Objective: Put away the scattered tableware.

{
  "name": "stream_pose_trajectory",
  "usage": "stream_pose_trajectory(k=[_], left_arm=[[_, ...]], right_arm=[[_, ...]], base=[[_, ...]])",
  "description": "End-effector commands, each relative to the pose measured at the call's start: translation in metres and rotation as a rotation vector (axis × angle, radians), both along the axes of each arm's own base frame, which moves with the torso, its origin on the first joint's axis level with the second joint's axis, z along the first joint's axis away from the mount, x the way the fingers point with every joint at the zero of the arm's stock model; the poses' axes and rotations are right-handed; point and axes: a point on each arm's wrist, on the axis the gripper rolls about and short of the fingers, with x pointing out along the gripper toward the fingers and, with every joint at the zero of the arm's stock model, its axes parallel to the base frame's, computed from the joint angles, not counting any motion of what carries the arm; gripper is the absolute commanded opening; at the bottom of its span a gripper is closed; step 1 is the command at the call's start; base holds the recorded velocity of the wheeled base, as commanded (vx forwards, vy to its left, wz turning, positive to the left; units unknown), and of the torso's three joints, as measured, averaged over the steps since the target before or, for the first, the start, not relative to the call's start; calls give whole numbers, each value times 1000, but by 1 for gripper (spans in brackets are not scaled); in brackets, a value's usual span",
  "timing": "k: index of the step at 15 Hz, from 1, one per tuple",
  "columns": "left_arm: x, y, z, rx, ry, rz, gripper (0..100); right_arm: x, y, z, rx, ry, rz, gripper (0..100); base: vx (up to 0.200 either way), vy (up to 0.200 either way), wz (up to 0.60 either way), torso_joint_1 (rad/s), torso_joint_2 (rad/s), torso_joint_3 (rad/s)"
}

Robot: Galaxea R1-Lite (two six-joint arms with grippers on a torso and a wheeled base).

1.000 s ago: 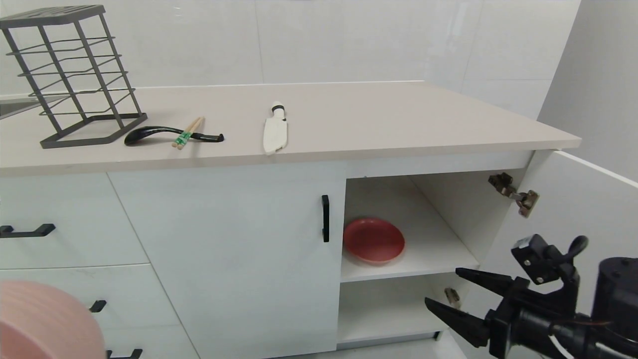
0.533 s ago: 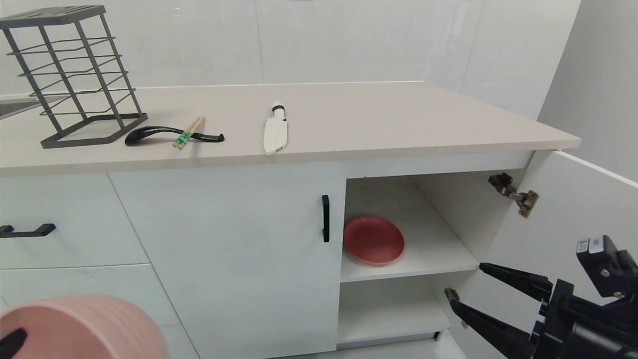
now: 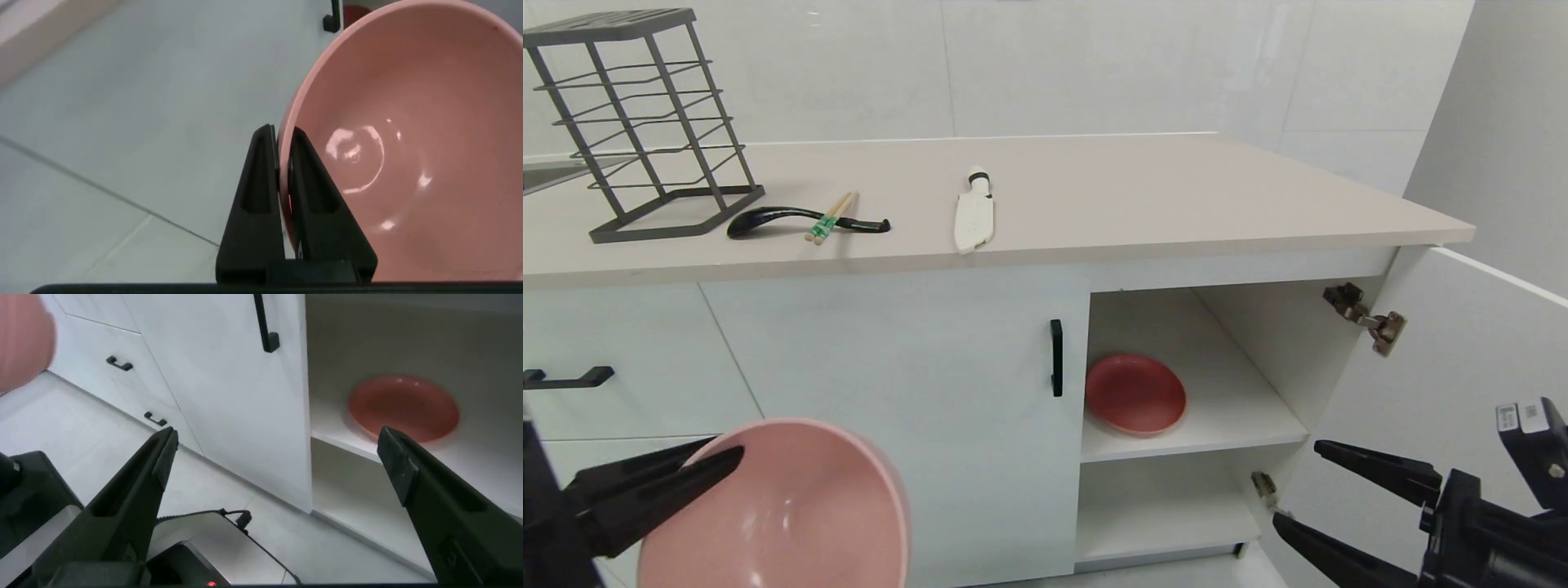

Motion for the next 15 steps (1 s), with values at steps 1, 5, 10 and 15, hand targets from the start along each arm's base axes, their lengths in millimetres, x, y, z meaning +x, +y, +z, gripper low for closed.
stream_pose_trajectory(k=[1,5,10,15], left_arm=[[41,-52,18,117,24,-96,0],[58,-123,14,211,41,-185,0],[65,-185,-24,262,63,-191,0],[66,-240,-28,292,-12,-161,0]], right_arm=[[0,1,-1,-3,5,4,100],[0,1,-1,0,9,3,100],[0,0,0,8,2,2,100],[0,1,0,6,8,5,100]], base=[[0,0,0,0,0,0],[0,0,0,0,0,0],[0,0,0,0,0,0],[0,0,0,0,0,0]])
